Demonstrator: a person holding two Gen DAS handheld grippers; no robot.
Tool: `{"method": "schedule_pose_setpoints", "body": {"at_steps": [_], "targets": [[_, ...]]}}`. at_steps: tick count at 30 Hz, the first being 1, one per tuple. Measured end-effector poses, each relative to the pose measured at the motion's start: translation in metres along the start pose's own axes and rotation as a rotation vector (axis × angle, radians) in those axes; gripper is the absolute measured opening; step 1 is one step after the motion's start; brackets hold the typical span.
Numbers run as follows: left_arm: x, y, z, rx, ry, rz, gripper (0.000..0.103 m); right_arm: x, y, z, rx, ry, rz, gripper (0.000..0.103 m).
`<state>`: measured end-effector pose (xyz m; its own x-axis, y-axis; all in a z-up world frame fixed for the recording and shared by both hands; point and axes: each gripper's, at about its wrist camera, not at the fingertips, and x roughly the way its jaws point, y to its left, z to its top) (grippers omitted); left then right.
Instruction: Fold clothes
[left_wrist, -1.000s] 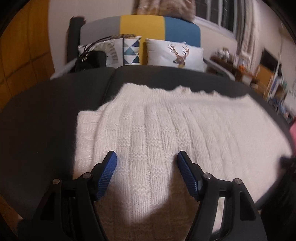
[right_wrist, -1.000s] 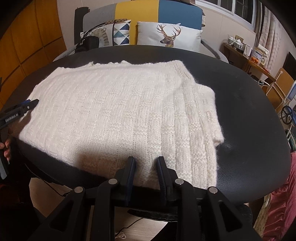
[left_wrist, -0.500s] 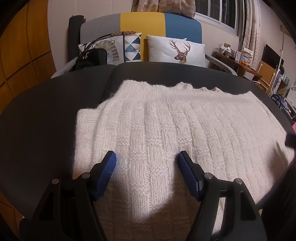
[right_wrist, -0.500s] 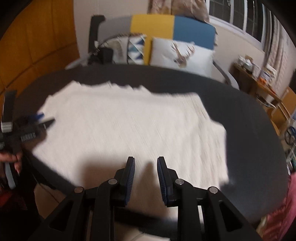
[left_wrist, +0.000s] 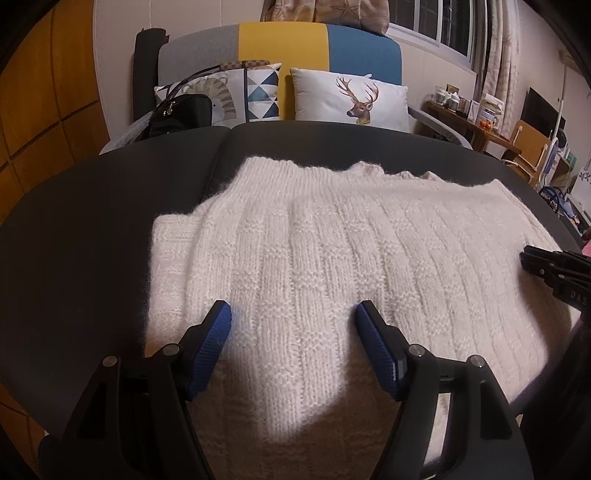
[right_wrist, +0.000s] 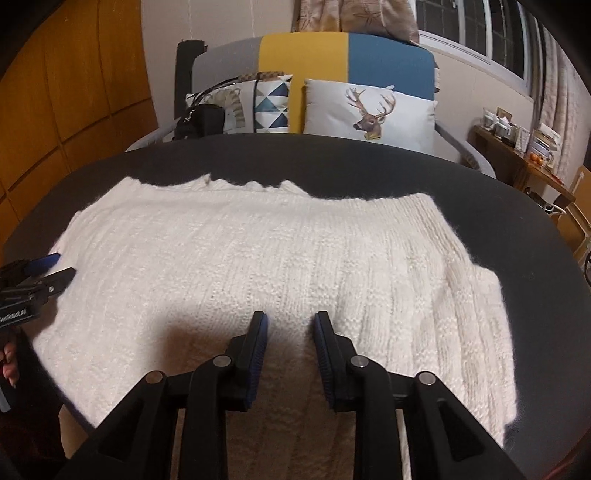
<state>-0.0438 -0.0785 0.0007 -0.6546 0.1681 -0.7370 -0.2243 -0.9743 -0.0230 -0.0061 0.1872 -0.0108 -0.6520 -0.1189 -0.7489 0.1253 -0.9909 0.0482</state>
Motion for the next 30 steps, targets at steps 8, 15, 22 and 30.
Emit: {"method": "schedule_pose_setpoints", "body": {"at_steps": [8,15,22,30], "targets": [[0.014,-0.009,0.051,0.042,-0.031,0.013,0.073,-0.006,0.018,0.047,-0.001,-0.058,0.105,0.027],[0.054,0.009,0.057,-0.026,0.05,0.04,0.08,0.053,0.019,0.053,-0.01,0.021,0.038,0.026],[0.054,0.008,0.051,-0.019,0.028,0.056,0.081,0.054,0.011,0.046,0.055,-0.029,0.046,0.026],[0.049,0.008,0.071,-0.088,0.049,0.11,0.081,0.038,0.004,0.07,0.101,-0.027,0.104,0.029]]}}
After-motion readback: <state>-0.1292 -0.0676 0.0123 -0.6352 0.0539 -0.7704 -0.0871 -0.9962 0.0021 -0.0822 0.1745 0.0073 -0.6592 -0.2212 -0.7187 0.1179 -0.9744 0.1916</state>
